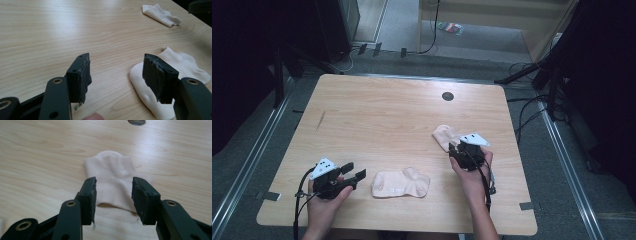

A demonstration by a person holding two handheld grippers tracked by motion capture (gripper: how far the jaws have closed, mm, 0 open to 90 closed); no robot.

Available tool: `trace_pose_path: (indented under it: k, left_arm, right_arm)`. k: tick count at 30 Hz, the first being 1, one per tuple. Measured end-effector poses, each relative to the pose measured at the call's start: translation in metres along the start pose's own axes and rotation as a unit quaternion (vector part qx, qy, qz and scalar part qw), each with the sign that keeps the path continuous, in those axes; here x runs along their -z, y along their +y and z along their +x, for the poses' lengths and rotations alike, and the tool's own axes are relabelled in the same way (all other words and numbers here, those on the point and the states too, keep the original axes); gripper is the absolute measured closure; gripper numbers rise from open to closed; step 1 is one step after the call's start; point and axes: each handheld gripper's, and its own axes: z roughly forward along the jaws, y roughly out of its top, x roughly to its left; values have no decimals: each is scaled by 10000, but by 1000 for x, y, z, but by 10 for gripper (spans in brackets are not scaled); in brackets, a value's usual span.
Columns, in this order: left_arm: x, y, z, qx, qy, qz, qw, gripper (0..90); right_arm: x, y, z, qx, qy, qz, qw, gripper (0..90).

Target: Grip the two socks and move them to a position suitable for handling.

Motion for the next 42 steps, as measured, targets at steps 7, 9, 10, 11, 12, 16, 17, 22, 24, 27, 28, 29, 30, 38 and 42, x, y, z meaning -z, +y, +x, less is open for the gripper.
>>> trace_pose_path:
  k: [7,9,10,11,12,16,17,22,24,27,28,29,30,38,42]
  left_arm:
    - [-4,1,-1,-26,-114,29,9999,414]
    - [-6,1,-3,-55,-142,68,9999,418]
    - [-6,1,-3,-55,-142,68,9999,419]
    - [-7,1,-3,-42,-148,74,9999,419]
    - [-7,1,-3,-46,-174,78,9998,420]
    - [-8,3,-4,-45,-192,93,9998,424]
    - [-8,3,-5,-12,-218,69,9997,424]
    - [-8,9,-13,-68,-259,85,9996,423]
    - [-10,13,-18,-109,-327,100,9994,418]
    - [-15,19,-26,-143,-430,142,9989,403]
    - [-18,22,-30,-173,-441,176,9987,393]
    - [-21,25,-33,-178,-495,233,9983,383]
    - [-26,29,-37,-216,-545,269,9979,372]
    - [-68,56,-72,-480,-347,569,9966,233]
    - [-83,59,-88,-782,421,475,9949,167]
  right_arm:
    - [-35,-1,-9,43,-194,493,9986,605]
    - [-43,-5,-12,42,-233,673,9975,793]
    - [-43,-5,-12,42,-233,673,9975,793]
    - [-44,-7,-12,88,-281,687,9972,854]
    - [-43,-8,-12,77,-248,670,9974,881]
    - [-34,-3,-9,136,-138,484,9986,896]
    - [-30,0,-7,165,-126,425,9989,898]
    - [-10,20,4,269,104,111,9995,899]
    - [-2,30,9,251,173,-4,9995,899]
    - [8,45,19,256,282,-129,9992,899]
    - [11,50,23,279,299,-167,9990,899]
    - [14,55,28,306,335,-186,9988,899]
    - [16,60,33,327,369,-222,9985,899]
    - [34,84,79,292,864,-442,9949,898]
    - [45,90,104,274,1250,-589,9900,897]
